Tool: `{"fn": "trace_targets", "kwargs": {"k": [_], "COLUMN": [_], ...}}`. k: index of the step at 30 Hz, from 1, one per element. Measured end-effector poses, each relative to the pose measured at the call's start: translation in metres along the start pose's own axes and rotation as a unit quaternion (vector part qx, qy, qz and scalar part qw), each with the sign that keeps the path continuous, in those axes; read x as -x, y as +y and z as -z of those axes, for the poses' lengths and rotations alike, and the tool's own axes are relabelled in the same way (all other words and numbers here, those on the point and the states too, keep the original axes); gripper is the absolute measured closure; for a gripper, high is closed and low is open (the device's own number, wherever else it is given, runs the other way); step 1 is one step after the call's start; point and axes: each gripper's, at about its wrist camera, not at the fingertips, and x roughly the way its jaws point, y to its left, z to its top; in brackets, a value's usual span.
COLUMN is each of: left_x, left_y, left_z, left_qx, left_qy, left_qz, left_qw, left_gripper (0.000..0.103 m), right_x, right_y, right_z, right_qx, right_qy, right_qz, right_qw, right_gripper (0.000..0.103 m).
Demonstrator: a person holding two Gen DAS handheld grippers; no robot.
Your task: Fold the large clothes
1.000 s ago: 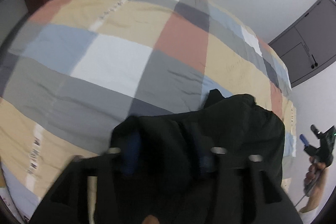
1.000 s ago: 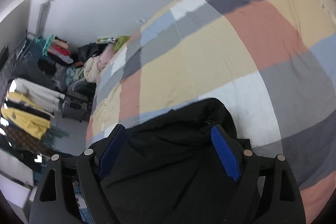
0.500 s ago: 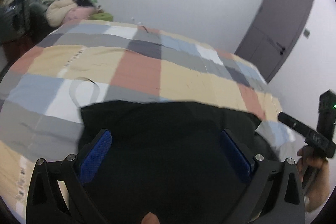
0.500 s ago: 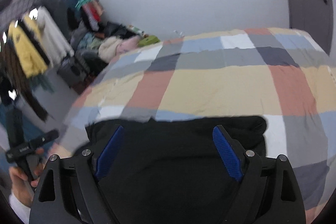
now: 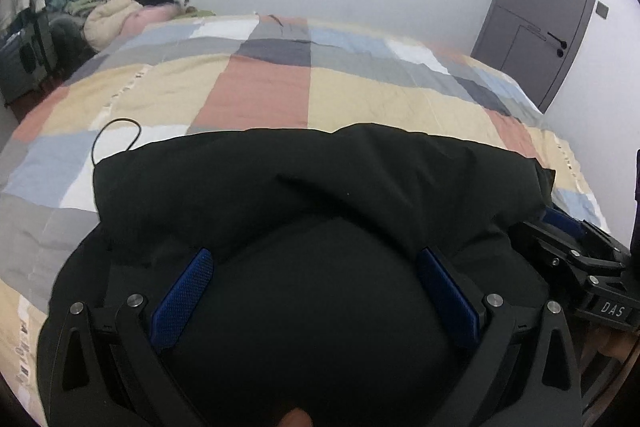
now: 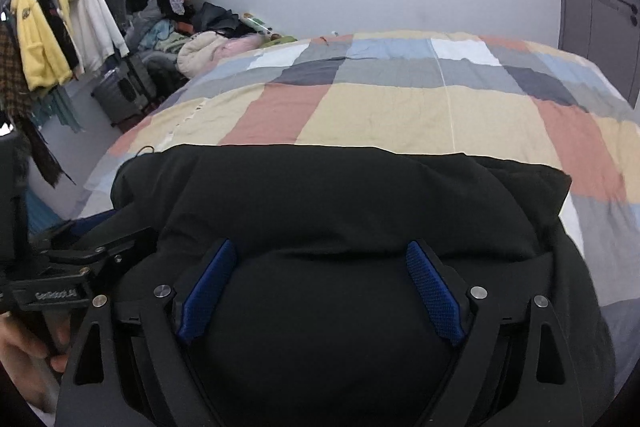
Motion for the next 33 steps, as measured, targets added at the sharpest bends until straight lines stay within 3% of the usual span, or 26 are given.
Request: {"fn": "trace_targets", "kwargs": {"k": [9,18,22,26,33], "left_x": [-0.025,-0.050,-0.041,-0.021,0.023], "left_y": [-0.008,-0.003,-0.004,0.002,0.025], "left_z": [-0.002,-0.007,-0.001,0.005,0.010], "left_qx": [-0.017,-0.012,-0.015,-0.011,0.001], "left_qy": [-0.017,-0.016,-0.025,-0.040,-0.075], "left_qz": [-0.043,-0.046,-0.041,-0.008,-0.029], "left_qw": [0.9988,0.9987,0.9987,0.9991,0.9967], "left_gripper": [0.000,0.000,0.000,0.000,0.000], "right_x": [-0.023,-0.047,-0.038,-0.022,0.030], "right_y": [-0.005,-0.008,-0.006,-0.008,-0.024], "right_z": [0.000,-0.002,0.004,0.005,0.007], "right_qx": [-0.010,-0.003,0.001,0.000,0.007], "right_qy": [0.013,0.007,-0.003,-0.003,-0.045], "right_qz": [0.009,0.023,0.019,0.010,0.024], "right_qw": [1.000,1.000,1.000,1.000,0.999], "right_gripper": [0.009,0.004,0.004,0.004,0.004]}}
